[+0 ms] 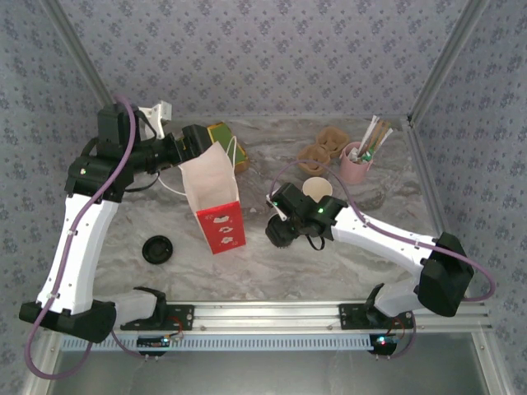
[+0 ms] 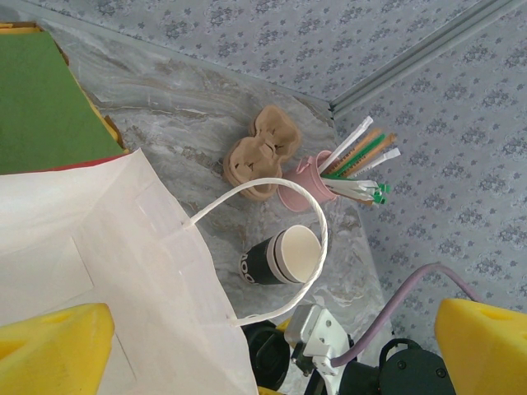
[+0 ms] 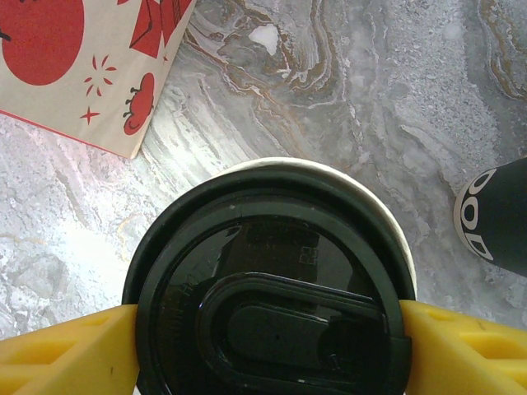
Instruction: Pack the takeout coffee
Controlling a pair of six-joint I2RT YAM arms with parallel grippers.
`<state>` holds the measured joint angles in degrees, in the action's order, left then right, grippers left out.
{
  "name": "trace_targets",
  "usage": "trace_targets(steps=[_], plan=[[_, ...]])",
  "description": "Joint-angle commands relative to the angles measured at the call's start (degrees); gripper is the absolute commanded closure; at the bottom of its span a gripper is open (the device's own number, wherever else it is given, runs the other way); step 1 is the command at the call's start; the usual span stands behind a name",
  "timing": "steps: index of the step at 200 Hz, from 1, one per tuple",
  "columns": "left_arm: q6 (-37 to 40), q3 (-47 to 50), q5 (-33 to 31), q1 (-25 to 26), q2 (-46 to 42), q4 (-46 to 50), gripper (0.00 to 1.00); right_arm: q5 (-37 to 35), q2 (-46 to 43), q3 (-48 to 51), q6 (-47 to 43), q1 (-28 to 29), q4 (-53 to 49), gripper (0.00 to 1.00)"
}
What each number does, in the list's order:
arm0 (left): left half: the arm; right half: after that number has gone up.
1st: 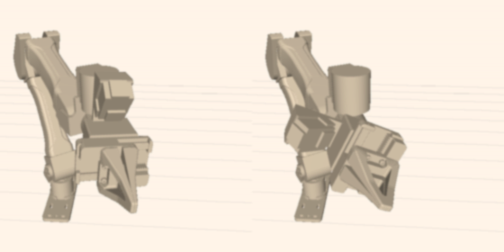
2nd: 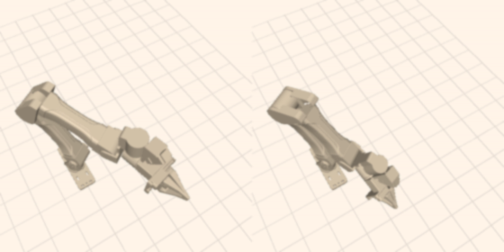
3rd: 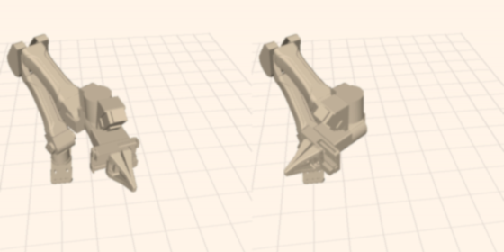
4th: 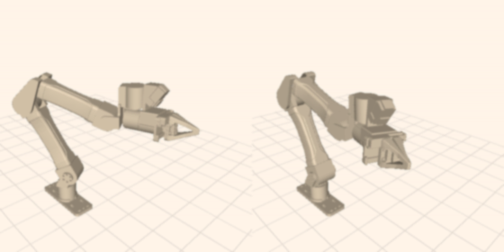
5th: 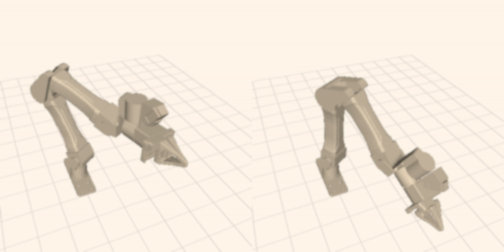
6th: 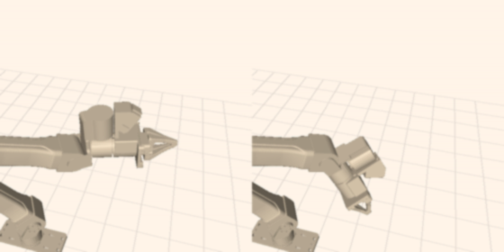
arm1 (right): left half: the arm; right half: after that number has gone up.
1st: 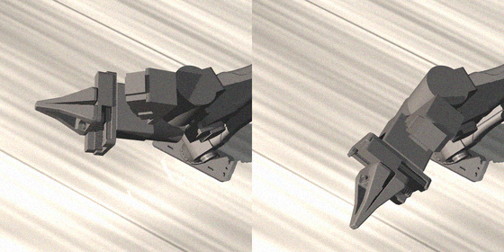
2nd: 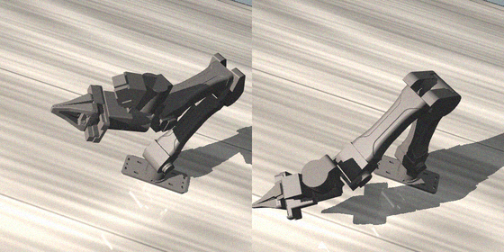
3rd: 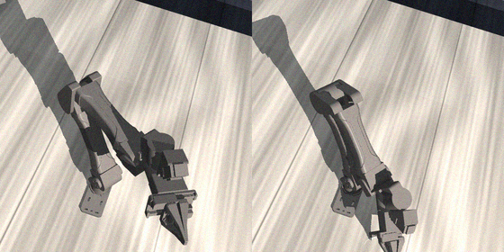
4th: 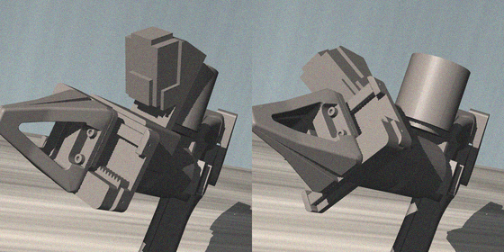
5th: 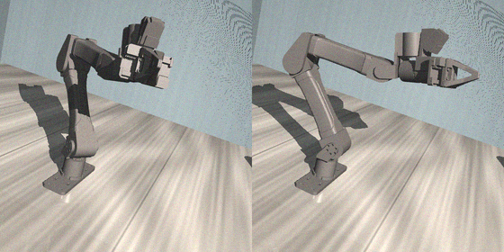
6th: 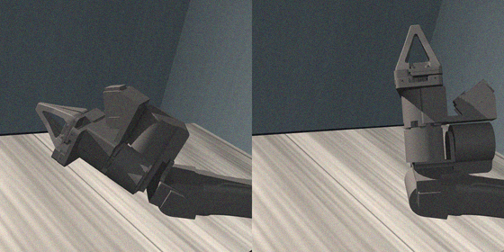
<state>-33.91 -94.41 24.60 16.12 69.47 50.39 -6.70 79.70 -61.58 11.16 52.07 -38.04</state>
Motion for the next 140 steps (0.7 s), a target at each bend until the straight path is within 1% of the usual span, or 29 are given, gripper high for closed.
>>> trace_targets(steps=[1, 80, 140], plan=[[0.0, 0.3, 0.5, 0.0, -0.4, -0.5, 0.00, -0.1, 0.1, 1.2, 1.3, 0.3, -1.0, 0.20], [-0.1, 0.3, 0.8, 0.0, -0.3, -0.7, 0.00, -0.8, -0.3, -0.8, 1.1, 0.4, -1.8, 0.12], [-0.3, 0.2, 1.3, 0.1, -0.1, -1.1, 0.00, -0.7, -0.7, -2.3, 0.9, 0.4, -2.5, 0.08]])
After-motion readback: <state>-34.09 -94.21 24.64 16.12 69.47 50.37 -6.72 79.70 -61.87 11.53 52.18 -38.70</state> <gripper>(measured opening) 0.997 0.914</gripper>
